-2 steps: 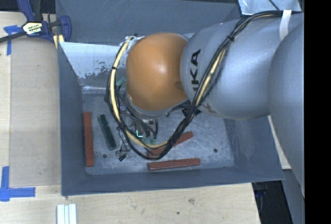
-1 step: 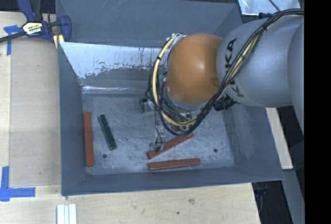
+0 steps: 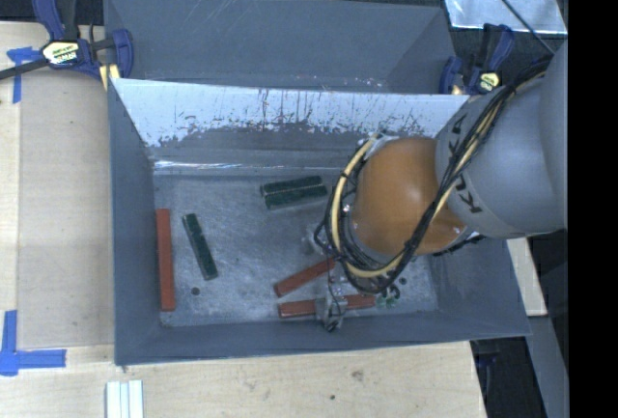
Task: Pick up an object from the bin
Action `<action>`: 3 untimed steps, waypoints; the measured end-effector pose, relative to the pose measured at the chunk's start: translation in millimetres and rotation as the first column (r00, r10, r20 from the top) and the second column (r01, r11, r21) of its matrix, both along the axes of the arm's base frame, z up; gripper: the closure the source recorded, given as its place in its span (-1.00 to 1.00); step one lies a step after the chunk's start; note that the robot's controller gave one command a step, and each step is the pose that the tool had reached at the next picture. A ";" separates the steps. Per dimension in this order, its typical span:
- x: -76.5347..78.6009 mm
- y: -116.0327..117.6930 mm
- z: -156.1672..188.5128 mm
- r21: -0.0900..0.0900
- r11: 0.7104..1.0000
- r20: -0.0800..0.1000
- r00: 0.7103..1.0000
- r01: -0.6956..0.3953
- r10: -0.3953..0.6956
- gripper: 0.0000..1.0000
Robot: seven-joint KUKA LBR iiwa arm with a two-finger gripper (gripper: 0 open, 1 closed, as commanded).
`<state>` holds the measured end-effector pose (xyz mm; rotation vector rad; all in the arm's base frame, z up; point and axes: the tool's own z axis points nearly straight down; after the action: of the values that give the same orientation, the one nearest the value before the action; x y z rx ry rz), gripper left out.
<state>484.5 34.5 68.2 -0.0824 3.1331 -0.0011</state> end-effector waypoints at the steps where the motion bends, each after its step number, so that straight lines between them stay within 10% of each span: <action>1: 6.9 29.6 2.3 0.001 0.981 -0.002 0.981 -0.196 0.196 -1.00; 2: 6.3 29.4 4.4 0.001 0.981 -0.006 0.981 -0.193 0.193 1.00; 3: 15.5 14.3 5.1 -0.004 0.639 0.007 0.639 -0.770 0.770 1.00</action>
Offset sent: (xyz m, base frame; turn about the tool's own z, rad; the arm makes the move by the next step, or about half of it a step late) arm 0.0057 0.0295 0.0018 -0.1975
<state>500.0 48.8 73.3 -1.4030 2.7937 0.0031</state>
